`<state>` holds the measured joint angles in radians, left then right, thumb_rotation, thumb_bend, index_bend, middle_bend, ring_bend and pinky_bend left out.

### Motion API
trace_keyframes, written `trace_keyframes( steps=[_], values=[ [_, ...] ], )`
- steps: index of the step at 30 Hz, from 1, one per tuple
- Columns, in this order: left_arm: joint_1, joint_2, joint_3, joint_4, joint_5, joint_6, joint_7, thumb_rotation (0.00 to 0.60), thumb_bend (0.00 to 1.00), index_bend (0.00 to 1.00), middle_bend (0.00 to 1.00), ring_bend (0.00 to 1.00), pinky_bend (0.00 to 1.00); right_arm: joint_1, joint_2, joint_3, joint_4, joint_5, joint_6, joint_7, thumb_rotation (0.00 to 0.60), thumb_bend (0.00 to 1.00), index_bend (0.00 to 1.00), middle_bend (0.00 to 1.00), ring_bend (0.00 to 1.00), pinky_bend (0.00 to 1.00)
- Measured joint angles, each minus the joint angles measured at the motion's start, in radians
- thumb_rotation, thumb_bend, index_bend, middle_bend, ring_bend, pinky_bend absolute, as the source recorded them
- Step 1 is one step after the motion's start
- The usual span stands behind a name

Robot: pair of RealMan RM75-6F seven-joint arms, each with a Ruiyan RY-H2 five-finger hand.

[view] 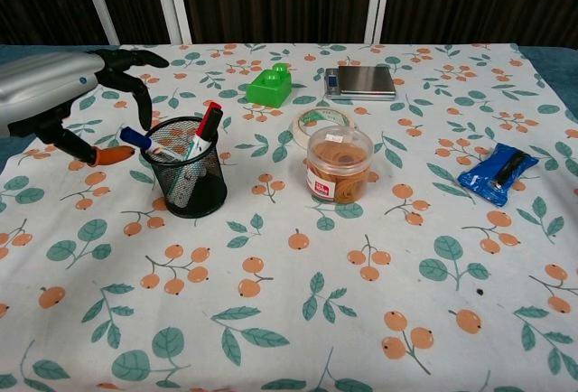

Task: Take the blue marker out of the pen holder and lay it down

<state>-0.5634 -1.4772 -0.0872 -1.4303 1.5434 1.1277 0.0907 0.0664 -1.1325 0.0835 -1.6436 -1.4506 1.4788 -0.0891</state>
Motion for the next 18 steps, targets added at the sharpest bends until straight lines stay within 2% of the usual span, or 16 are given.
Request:
trace_keyframes(
  steps=[18],
  values=[
    [-0.015,0.003,0.005,-0.029,-0.030,-0.011,0.047,0.600,0.31,0.51,0.05,0.00,0.00,0.001,0.002,-0.001,-0.002,0.000,-0.003,0.004,0.600,0.11,0.07,0.00,0.04,0.17]
  ],
)
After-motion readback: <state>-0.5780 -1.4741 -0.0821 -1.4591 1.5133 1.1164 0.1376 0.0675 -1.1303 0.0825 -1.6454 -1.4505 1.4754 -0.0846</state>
